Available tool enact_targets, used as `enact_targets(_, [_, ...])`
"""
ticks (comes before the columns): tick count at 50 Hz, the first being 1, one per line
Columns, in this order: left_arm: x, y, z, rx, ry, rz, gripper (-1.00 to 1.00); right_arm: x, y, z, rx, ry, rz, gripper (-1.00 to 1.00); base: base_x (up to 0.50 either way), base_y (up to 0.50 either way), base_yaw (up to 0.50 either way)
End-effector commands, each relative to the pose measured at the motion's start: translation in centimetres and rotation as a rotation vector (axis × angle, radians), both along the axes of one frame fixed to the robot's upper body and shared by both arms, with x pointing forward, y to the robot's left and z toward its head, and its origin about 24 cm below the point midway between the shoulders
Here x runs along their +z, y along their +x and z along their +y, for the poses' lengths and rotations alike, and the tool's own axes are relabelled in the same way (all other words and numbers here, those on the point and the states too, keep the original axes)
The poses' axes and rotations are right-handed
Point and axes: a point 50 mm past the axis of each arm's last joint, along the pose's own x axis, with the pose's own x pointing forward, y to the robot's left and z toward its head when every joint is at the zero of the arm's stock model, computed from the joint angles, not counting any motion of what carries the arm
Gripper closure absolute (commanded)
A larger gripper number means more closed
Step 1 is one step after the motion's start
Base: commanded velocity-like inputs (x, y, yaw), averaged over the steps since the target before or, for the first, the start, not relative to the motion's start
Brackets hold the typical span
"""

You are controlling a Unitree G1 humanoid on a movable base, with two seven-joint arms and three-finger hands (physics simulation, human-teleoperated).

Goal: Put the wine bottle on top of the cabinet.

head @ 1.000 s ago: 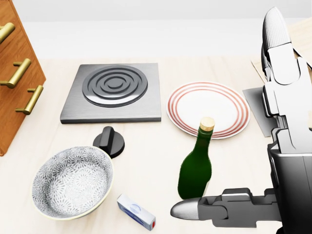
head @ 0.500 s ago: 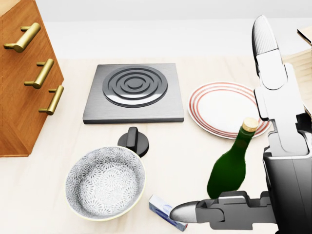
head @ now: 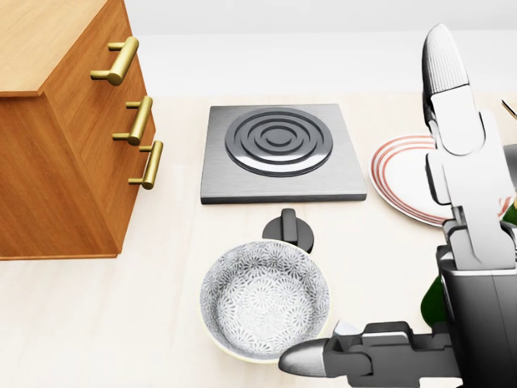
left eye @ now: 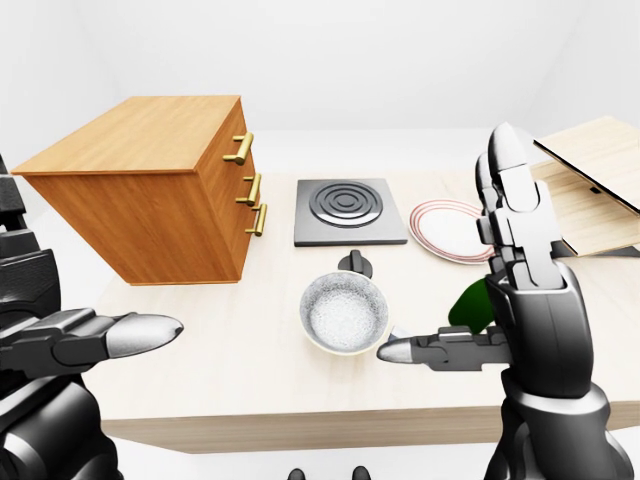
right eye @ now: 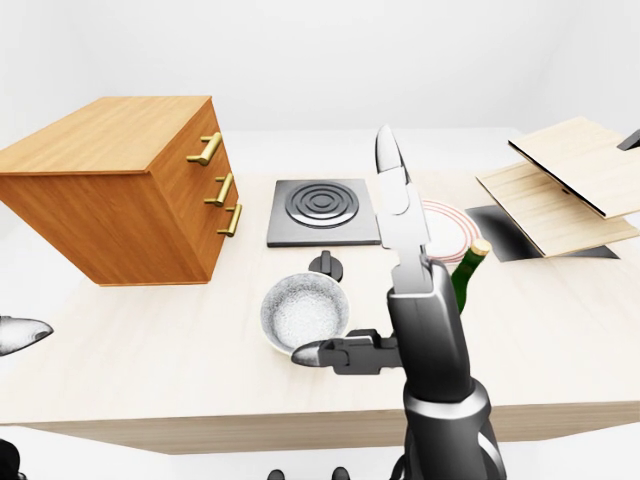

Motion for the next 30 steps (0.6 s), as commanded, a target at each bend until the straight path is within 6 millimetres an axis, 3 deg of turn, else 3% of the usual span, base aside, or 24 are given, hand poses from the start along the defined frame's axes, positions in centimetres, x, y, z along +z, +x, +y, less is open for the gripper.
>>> enact_targets(1, [-0.16,0.11,-0.10,-0.004,0.002,0.007,-1.00,-0.05,-0.08,-0.05,0.004,0.013,-0.009,-1.00,0.00,0.00,0.00])
enact_targets(8, [-0.21,0.05,-0.05,-0.006,0.001,0.009,-1.00,-0.24,-0.06,-0.04,0.006,0.022,0.014,-1.00,0.03,0.00,0.00])
enact_targets(26, [-0.10,0.00,0.13,-0.008,-0.007,0.005,-1.00,-0.13,0.06,0.01,-0.002,0.011,0.026,-1.00,0.45,0.00,0.00])
enact_targets(30, [-0.05,-0.02,0.13,-0.008,-0.007,0.002,-1.00,-0.13,0.04,0.03,0.002,0.012,0.023,-1.00,0.00,0.00,0.00])
